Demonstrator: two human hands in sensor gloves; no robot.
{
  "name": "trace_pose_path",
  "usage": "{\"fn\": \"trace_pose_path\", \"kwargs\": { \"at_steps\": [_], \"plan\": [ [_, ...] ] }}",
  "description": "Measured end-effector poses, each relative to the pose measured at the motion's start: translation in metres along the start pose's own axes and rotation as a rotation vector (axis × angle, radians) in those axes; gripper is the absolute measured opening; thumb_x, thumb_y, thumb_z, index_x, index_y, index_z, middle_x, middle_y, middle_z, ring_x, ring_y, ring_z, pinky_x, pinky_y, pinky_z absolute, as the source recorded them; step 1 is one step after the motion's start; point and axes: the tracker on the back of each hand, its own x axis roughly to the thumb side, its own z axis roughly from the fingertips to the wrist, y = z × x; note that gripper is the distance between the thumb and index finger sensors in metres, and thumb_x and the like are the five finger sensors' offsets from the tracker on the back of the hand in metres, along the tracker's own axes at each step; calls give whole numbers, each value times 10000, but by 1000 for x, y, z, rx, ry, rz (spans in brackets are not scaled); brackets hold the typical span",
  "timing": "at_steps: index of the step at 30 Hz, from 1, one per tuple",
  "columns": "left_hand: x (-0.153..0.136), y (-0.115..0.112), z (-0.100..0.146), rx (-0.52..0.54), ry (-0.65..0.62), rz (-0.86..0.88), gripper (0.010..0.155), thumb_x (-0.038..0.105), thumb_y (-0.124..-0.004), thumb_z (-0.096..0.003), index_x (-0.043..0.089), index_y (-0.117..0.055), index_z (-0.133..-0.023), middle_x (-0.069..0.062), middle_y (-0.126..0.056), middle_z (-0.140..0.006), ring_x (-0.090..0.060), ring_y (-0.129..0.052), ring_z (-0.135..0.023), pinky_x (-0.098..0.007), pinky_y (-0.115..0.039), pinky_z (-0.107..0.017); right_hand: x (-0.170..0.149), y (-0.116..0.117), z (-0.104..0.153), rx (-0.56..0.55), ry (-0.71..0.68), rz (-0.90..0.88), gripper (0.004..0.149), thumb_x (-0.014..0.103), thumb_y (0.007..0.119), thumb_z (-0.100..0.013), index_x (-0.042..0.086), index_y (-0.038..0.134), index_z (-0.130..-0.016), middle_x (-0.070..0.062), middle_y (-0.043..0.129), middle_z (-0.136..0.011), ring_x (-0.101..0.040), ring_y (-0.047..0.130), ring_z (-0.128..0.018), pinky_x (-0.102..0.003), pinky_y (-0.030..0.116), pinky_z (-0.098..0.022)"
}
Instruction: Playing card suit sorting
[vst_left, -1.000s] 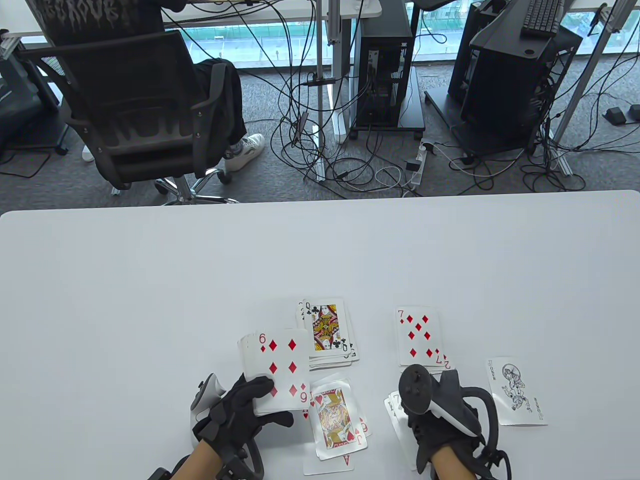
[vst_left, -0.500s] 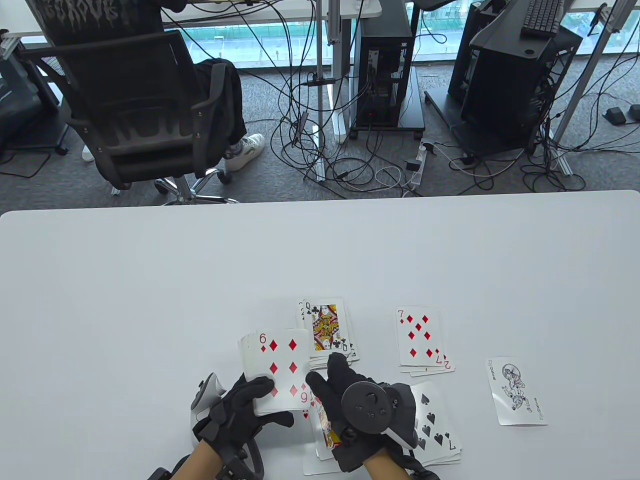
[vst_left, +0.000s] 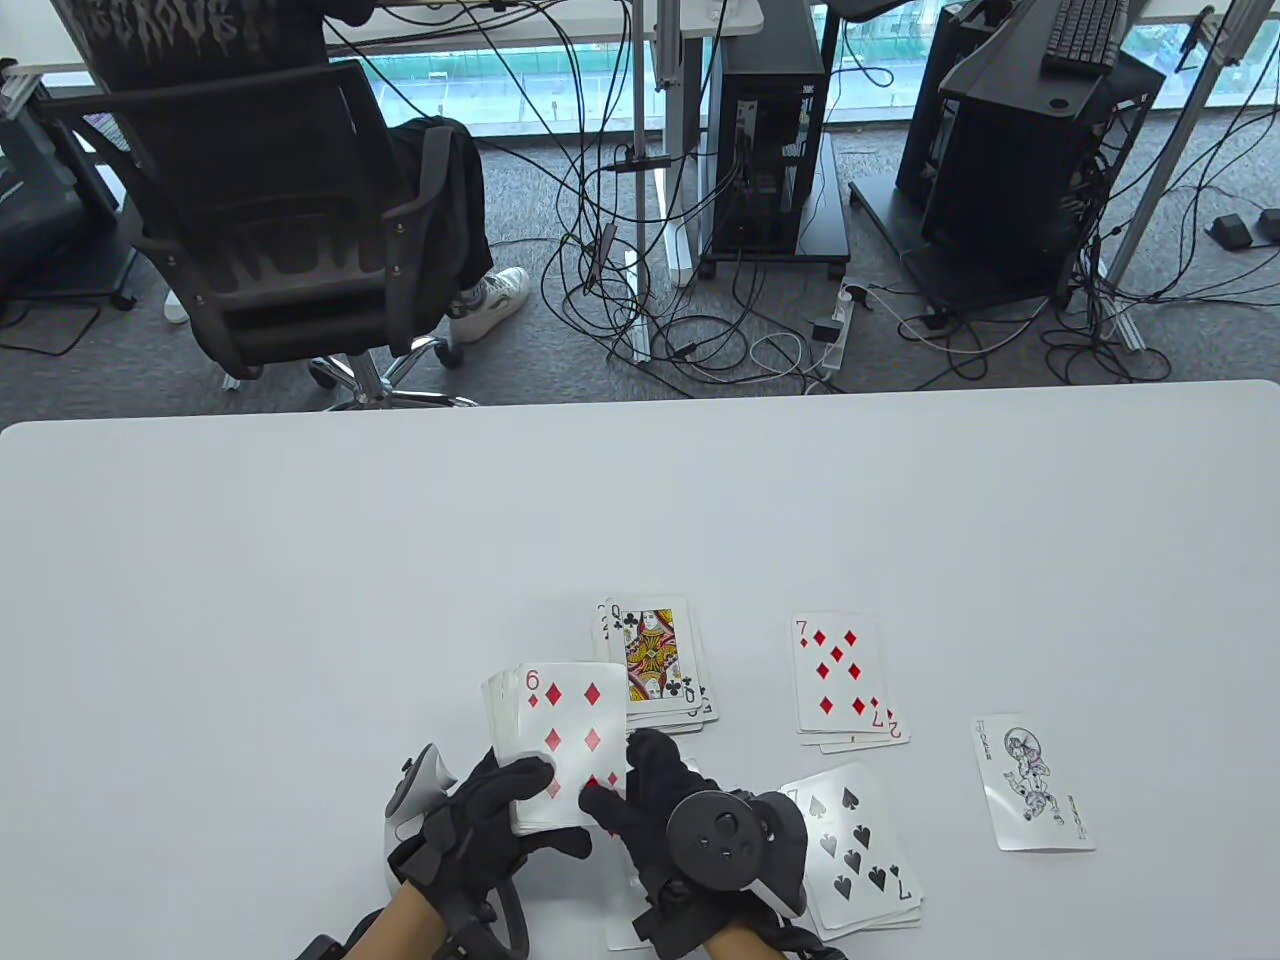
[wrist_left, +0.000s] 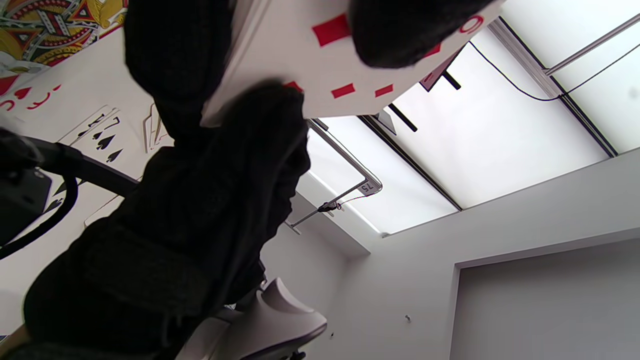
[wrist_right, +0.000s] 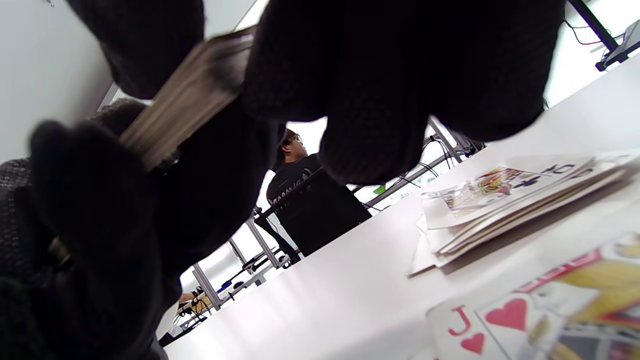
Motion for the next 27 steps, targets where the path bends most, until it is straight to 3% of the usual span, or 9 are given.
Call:
{"fn": "trace_pose_path", "kwargs": {
  "at_steps": [7, 15, 27],
  "plan": [
    [-1, -1, -1, -18, 11, -15, 519, 413, -704, -606, 360, -455, -1058, 59, -595, -1112, -278, -745, -985, -418, -834, -538, -10, -1, 0, -10, 59, -156, 506, 312, 732, -491, -101, 668, -775, -61, 911, -442, -259, 990, -376, -460, 866, -319],
    [-1, -1, -2, -12, 13, -7, 518, 410, -702, -608, 359, -452, -1059, 58, -593, -1113, -279, -745, -985, -419, -833, -540, -14, -6, -2, -27, 58, -161, 395, 229, 672, -517, -94, 720, -740, -59, 936, -403, -249, 1004, -336, -450, 878, -295],
    [9, 3, 2, 26, -64, 36, 511, 407, -698, -608, 363, -455, -1055, 67, -603, -1107, -267, -759, -980, -407, -842, -536, -41, -39, 0, -240, 162, -161, 385, 206, 666, -515, -108, 732, -729, -54, 936, -387, -246, 1006, -318, -449, 880, -278]
  ]
}}
